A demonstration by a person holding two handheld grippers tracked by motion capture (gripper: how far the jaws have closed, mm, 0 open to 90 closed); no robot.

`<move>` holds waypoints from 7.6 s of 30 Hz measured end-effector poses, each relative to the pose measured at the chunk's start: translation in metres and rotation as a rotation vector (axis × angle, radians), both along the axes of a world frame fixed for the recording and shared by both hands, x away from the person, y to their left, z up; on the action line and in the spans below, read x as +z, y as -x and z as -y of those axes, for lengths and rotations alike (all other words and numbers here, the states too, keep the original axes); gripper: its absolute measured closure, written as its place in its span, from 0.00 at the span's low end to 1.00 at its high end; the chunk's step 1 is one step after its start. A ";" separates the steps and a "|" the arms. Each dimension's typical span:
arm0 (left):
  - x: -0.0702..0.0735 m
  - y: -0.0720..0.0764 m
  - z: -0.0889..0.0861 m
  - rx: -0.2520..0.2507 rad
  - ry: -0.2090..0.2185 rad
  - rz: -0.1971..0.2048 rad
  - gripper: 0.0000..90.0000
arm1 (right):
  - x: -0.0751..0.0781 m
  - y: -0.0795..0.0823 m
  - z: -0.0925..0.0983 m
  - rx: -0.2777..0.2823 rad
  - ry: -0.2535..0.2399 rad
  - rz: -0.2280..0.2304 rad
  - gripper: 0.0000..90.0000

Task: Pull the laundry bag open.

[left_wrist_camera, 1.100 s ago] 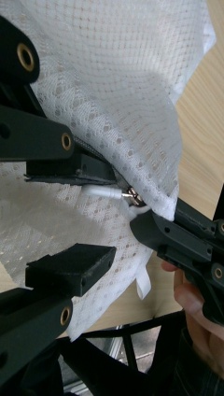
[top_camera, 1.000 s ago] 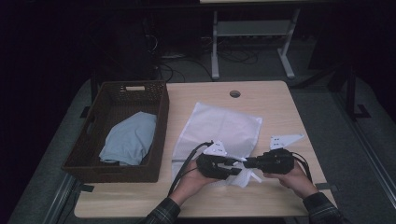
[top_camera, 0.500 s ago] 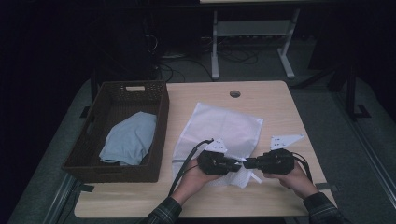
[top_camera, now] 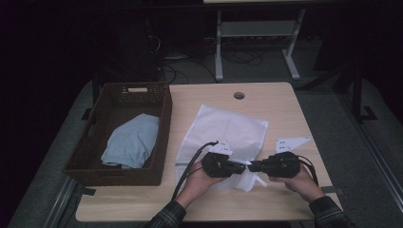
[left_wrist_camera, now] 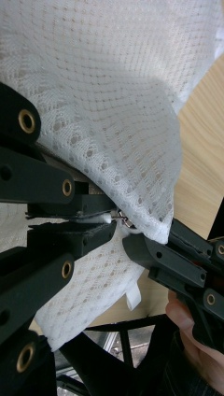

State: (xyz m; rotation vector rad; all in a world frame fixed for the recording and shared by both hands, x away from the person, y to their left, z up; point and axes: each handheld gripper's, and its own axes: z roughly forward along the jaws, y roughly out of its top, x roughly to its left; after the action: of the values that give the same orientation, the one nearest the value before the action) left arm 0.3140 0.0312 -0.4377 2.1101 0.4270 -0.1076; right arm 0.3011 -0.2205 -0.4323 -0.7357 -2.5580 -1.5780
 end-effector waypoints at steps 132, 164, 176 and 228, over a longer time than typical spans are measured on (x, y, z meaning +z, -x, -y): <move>0.004 -0.014 -0.052 0.107 0.019 -0.038 0.96 | -0.004 -0.012 0.038 -0.144 0.018 0.001 0.93; 0.005 -0.019 -0.067 0.143 0.013 -0.037 0.96 | -0.004 -0.016 0.052 -0.186 0.021 -0.001 0.93; 0.004 -0.021 -0.073 0.163 0.004 -0.034 0.96 | -0.005 -0.018 0.057 -0.209 0.030 -0.001 0.93; 0.001 -0.028 -0.092 0.287 -0.042 -0.005 0.96 | -0.005 -0.026 0.093 -0.336 0.063 0.014 0.93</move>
State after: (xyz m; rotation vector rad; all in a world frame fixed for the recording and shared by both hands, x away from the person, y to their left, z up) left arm 0.3423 0.1234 -0.4367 2.0667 0.7352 0.0638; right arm 0.3267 -0.3140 -0.4377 -1.2199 -2.6110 -1.5911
